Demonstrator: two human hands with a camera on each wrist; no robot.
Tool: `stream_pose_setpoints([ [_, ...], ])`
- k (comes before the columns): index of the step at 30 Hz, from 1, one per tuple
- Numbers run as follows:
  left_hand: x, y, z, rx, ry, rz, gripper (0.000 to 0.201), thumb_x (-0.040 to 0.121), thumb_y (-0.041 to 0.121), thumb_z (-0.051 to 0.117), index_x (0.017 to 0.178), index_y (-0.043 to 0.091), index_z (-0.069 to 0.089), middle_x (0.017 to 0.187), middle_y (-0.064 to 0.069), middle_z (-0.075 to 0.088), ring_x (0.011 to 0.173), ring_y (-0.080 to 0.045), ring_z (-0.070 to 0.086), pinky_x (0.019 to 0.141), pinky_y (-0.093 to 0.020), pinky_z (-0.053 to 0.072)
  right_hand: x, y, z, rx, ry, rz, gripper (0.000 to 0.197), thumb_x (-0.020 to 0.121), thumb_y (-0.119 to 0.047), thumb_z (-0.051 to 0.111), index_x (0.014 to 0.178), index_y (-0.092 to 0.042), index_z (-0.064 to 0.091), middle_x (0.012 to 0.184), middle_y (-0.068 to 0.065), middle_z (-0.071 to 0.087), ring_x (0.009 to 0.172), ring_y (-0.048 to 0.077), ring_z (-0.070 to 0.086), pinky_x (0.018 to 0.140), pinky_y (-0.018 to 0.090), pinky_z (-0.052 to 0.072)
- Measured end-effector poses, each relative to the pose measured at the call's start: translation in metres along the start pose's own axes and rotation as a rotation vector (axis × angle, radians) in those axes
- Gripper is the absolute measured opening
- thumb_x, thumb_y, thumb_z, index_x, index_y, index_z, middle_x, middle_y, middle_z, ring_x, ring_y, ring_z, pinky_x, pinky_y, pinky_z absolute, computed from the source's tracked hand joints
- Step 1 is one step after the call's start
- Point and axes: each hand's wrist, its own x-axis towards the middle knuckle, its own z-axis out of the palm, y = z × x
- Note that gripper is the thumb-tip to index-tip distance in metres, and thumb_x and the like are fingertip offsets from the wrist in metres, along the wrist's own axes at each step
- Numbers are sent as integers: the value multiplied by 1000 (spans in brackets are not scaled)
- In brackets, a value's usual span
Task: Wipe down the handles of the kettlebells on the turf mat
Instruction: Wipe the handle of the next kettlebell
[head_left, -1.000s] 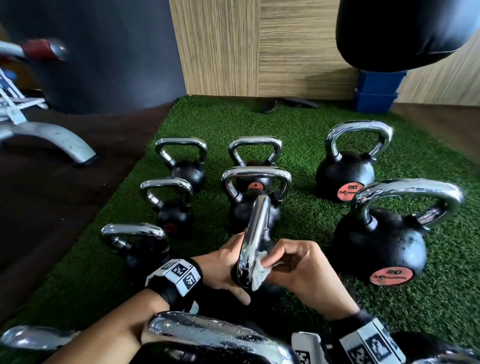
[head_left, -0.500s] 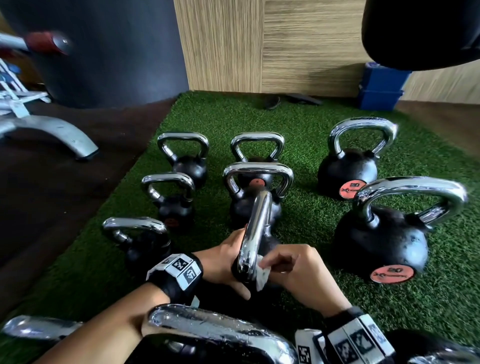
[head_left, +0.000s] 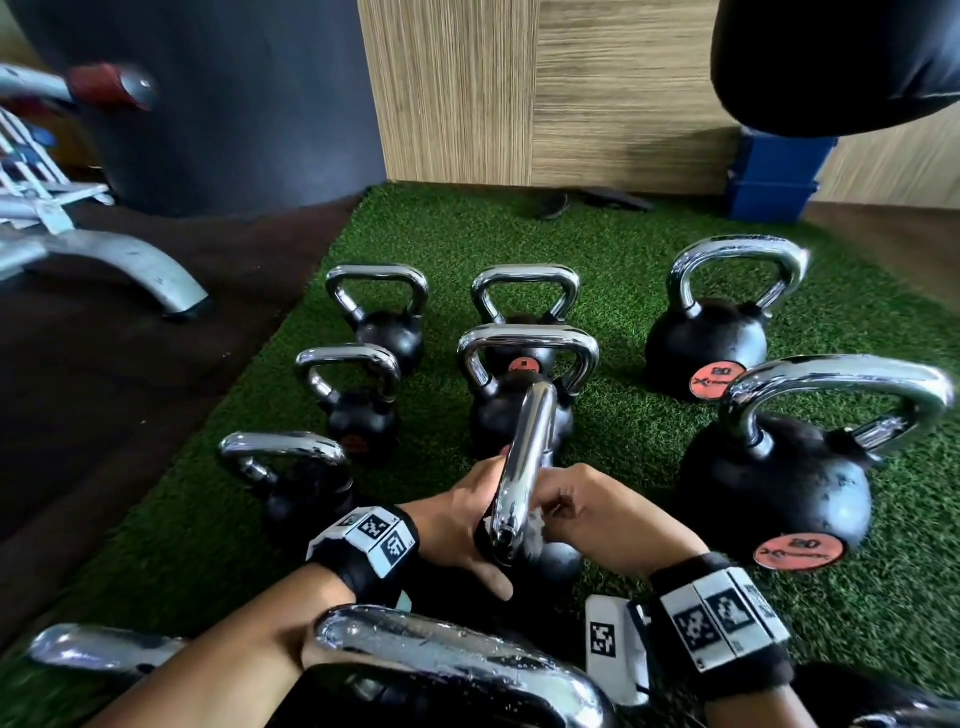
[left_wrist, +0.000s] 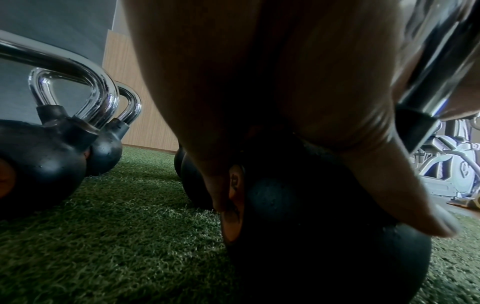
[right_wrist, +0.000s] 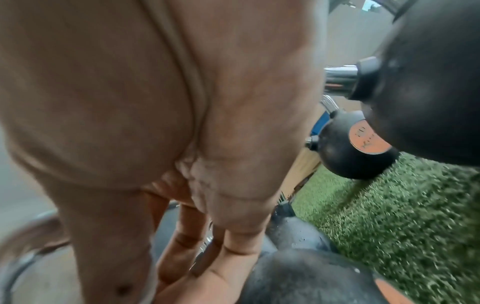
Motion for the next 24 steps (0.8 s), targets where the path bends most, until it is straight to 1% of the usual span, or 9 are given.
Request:
stream_pose_setpoints([
  [2, 0, 1, -1, 11, -8, 14, 120, 64, 45, 94, 158, 10, 27, 164, 1, -4, 152, -9, -16, 126, -22, 6, 3, 0, 2, 7, -24, -30, 22, 85, -3, 72, 97, -21, 79, 107, -13, 74, 104, 7, 68, 96, 37, 54],
  [4, -1, 3, -4, 49, -35, 25, 109, 68, 46, 91, 153, 4, 37, 167, -6, 0, 154, -18, -16, 129, -31, 9, 4, 1, 3, 100, -30, -56, 28, 83, 4, 70, 98, -18, 79, 106, -7, 76, 103, 12, 70, 95, 36, 54],
  [6, -2, 5, -6, 43, -56, -6, 112, 69, 46, 91, 156, 9, 32, 167, -3, -6, 154, -17, -16, 129, -33, 11, 3, 4, 5, 265, -31, -51, 29, 83, 9, 67, 101, -11, 78, 104, 4, 77, 101, 19, 71, 94, 38, 56],
  [9, 0, 8, -6, 65, -83, -14, 115, 69, 43, 91, 160, 19, 24, 168, -1, -8, 154, -19, -18, 129, -37, 11, 2, 9, 13, 570, -11, -58, 26, 84, 17, 63, 102, 2, 74, 99, 17, 75, 90, 24, 69, 83, 33, 56],
  [12, 2, 10, -8, 66, -76, -17, 117, 66, 43, 93, 159, 29, 24, 168, 3, -1, 155, -22, -9, 128, -41, 14, 5, 13, 18, 812, 109, -22, 24, 84, 11, 66, 108, 15, 66, 98, 25, 70, 83, 31, 63, 75, 33, 54],
  [16, 3, 10, -7, 80, -93, -56, 121, 65, 47, 92, 160, 28, 18, 166, 2, 0, 155, -21, -7, 128, -44, 17, 8, 19, 17, 875, 126, 11, 36, 77, 13, 70, 110, 23, 60, 100, 29, 69, 80, 29, 69, 76, 33, 59],
  [20, 4, 6, -5, 39, -63, -17, 117, 63, 46, 93, 158, 29, 26, 162, -1, 10, 153, -20, 5, 128, -33, 16, 17, 21, 15, 847, 174, -14, 33, 70, 12, 76, 102, 15, 68, 96, 26, 73, 81, 28, 73, 75, 34, 61],
  [22, 3, 3, -2, -1, -58, -66, 116, 63, 47, 94, 156, 25, 28, 154, 12, 6, 147, -11, 10, 121, -19, 13, 24, 21, 15, 901, 277, -28, 25, 69, 7, 76, 94, 5, 73, 92, 23, 75, 79, 27, 74, 71, 30, 61],
  [24, 3, 0, 0, -28, -66, -117, 124, 62, 47, 94, 158, 22, 20, 147, 20, 6, 140, -2, 13, 115, -15, 15, 27, 24, 15, 941, 336, -30, 23, 69, 4, 79, 91, 1, 75, 92, 22, 75, 79, 27, 75, 72, 30, 61],
])
